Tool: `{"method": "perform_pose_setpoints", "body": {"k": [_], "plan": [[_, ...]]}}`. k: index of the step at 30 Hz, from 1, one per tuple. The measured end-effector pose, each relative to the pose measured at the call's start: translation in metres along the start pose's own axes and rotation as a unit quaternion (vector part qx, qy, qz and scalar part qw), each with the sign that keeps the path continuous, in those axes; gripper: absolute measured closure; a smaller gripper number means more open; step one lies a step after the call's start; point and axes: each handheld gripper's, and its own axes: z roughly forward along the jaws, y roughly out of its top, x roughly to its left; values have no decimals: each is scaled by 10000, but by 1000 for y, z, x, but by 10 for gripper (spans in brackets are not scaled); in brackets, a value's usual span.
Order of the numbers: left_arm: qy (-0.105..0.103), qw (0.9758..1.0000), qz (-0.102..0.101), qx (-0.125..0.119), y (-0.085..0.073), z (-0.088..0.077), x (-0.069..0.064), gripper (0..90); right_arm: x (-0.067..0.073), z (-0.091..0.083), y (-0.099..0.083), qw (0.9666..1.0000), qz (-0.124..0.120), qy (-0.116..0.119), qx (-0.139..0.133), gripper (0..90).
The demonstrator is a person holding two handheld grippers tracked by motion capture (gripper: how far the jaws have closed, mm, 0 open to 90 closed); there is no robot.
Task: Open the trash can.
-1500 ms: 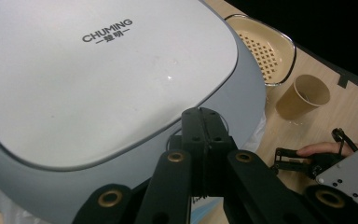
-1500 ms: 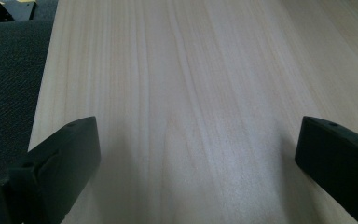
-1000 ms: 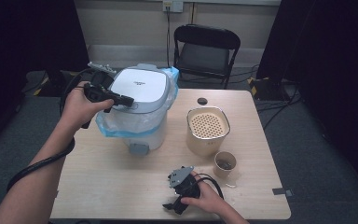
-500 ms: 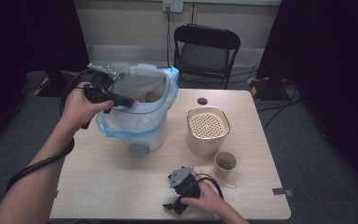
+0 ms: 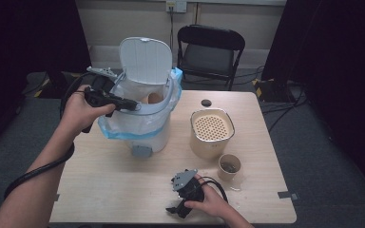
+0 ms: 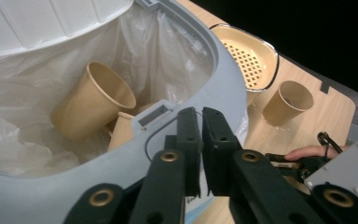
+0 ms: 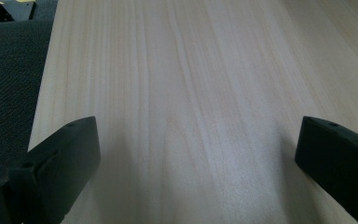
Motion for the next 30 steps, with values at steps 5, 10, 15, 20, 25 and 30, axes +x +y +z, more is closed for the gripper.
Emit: {"method": "perform_pose_setpoints", "body": {"k": [5, 10, 15, 20, 25, 30], "plan": [[-86, 9999, 125, -45, -6, -3, -5, 775, 0, 0, 0, 10000, 3, -2, -2, 0], [-101, 9996, 219, -169, -16, -5, -4, 695, 0, 0, 0, 10000, 3, -2, -1, 0], [-203, 9993, 153, -261, -26, -9, -5, 638, 0, 0, 0, 10000, 5, -2, -1, 0], [-184, 9995, 172, -164, -35, -11, -7, 533, 0, 0, 0, 10000, 8, 0, 1, 0], [-199, 9996, 185, -103, -44, -10, -8, 471, 0, 0, 0, 10000, 8, -2, 1, 0], [-251, 9995, 195, -37, -51, -6, -11, 390, 0, 0, 0, 10000, 9, -10, -3, 0]]}}
